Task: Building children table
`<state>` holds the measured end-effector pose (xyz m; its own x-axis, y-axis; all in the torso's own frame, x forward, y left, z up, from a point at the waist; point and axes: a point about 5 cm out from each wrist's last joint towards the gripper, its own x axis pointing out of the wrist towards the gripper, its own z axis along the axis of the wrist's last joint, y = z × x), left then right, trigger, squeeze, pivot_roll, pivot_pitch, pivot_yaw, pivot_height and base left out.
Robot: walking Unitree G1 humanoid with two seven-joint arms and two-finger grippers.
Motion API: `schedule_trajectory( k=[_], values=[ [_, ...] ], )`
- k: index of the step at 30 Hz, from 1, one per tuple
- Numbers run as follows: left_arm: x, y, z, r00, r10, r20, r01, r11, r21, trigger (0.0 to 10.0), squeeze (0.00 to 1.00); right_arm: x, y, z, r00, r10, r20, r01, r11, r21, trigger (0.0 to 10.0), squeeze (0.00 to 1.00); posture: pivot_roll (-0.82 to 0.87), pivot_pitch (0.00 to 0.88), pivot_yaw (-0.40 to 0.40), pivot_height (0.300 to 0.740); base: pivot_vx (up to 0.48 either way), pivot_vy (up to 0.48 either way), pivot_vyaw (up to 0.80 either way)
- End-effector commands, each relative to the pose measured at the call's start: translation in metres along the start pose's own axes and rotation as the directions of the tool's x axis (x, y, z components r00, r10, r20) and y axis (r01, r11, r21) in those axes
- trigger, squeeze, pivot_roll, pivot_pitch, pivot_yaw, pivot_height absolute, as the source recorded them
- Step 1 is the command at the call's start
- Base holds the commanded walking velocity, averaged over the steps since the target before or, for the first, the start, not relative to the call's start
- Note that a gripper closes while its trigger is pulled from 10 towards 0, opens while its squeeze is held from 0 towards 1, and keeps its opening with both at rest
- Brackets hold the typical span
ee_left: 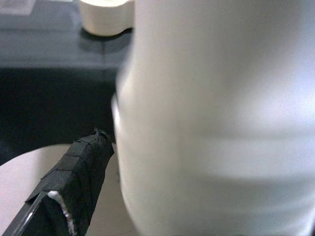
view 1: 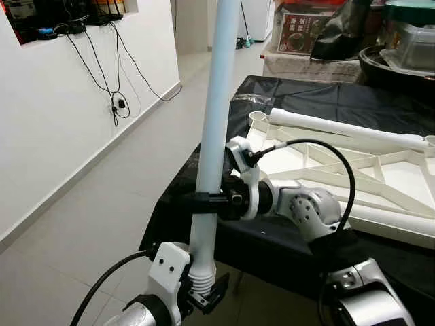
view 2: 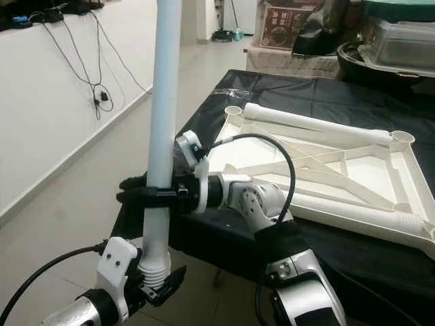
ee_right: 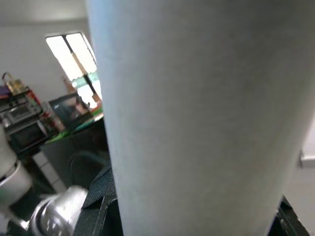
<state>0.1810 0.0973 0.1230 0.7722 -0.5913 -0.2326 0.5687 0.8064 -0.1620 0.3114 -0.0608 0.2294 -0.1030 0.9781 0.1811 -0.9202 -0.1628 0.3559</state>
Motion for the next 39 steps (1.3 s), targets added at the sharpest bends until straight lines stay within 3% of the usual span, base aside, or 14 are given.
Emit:
schedule_trajectory(
  k=[1,2,9,11,13,16,18,19,21,22,23,27,31,39],
  values=[
    [-0.003,0.005,-0.006,0.998,0.046,-0.031,-0.046,0.999,0.004,10.0,0.75,-0.002,-0.001,0.011,0.999,-0.007,0.045,0.008,0.999,-0.032,0.0,0.0,0.1,0.033,0.022,0.74,0.0,0.0,0.0],
    [-0.003,0.005,-0.007,0.998,0.048,-0.034,-0.048,0.999,0.007,10.0,0.0,-0.005,-0.003,0.014,0.998,-0.026,0.062,0.029,0.999,-0.044,0.0,0.0,0.1,0.033,0.022,0.74,0.0,0.0,0.0],
    [-0.004,0.004,-0.005,0.996,0.087,-0.003,-0.087,0.996,0.035,10.0,0.0,-0.015,-0.019,0.031,0.962,-0.205,0.178,0.226,0.968,-0.108,0.0,0.0,0.1,0.026,0.019,0.74,0.0,0.0,0.0],
    [-0.001,0.008,0.003,0.983,0.169,0.067,-0.173,0.984,0.052,10.0,0.0,-0.019,-0.034,0.041,0.88,-0.381,0.284,0.431,0.892,-0.137,0.0,0.0,0.1,0.02,0.019,0.74,0.0,0.0,0.0],
    [0.0,0.01,0.006,0.975,0.202,0.091,-0.207,0.977,0.051,10.0,0.0,-0.021,-0.039,0.044,0.84,-0.439,0.32,0.499,0.856,-0.135,0.0,0.0,0.1,0.02,0.019,0.74,0.0,0.0,0.0],
    [0.005,0.012,0.016,0.952,0.268,0.15,-0.278,0.959,0.053,10.0,0.0,-0.026,-0.047,0.049,0.715,-0.565,0.412,0.674,0.715,-0.188,0.0,0.0,0.11,0.023,0.012,0.74,0.0,0.0,0.0],
    [0.007,0.013,0.021,0.939,0.296,0.172,-0.308,0.95,0.046,10.0,0.0,-0.028,-0.047,0.051,0.668,-0.592,0.451,0.726,0.651,-0.22,0.0,0.0,0.11,0.023,0.012,0.74,0.0,0.0,0.0],
    [0.007,0.013,0.021,0.939,0.296,0.172,-0.308,0.95,0.046,10.0,0.0,-0.028,-0.047,0.051,0.668,-0.592,0.451,0.726,0.651,-0.22,0.0,0.0,0.11,0.023,0.012,0.74,0.0,0.0,0.0],
    [0.008,0.015,0.027,0.921,0.33,0.205,-0.345,0.938,0.04,10.0,0.0,-0.03,-0.047,0.057,0.586,-0.63,0.51,0.799,0.555,-0.232,0.0,0.0,0.1,0.028,0.012,0.74,0.0,0.0,0.0],
    [0.008,0.015,0.027,0.921,0.33,0.205,-0.345,0.938,0.04,10.0,0.0,-0.03,-0.047,0.057,0.586,-0.63,0.51,0.799,0.555,-0.232,0.0,0.0,0.1,0.028,0.012,0.74,0.0,0.0,0.0],
    [0.008,0.021,0.035,0.878,0.404,0.256,-0.427,0.903,0.04,10.0,0.0,-0.034,-0.047,0.059,0.488,-0.665,0.565,0.867,0.445,-0.224,10.0,0.0,0.11,0.031,0.011,0.74,0.0,0.0,0.0],
    [0.005,0.03,0.044,0.82,0.482,0.308,-0.515,0.857,0.031,10.0,0.0,-0.037,-0.048,0.058,0.413,-0.677,0.609,0.905,0.381,-0.189,10.0,0.0,0.11,0.031,0.011,0.74,0.0,0.0,0.0],
    [0.001,0.038,0.048,0.781,0.528,0.333,-0.569,0.821,0.033,10.0,0.0,-0.034,-0.05,0.053,0.389,-0.687,0.614,0.915,0.367,-0.169,10.0,0.0,0.11,0.034,0.008,0.74,0.0,0.0,0.0],
    [0.002,0.04,0.05,0.773,0.544,0.328,-0.565,0.824,-0.035,10.0,0.0,-0.027,-0.05,0.05,0.384,-0.681,0.624,0.918,0.357,-0.176,10.0,0.0,0.11,0.038,0.008,0.74,0.229,0.0,0.0]
  ],
)
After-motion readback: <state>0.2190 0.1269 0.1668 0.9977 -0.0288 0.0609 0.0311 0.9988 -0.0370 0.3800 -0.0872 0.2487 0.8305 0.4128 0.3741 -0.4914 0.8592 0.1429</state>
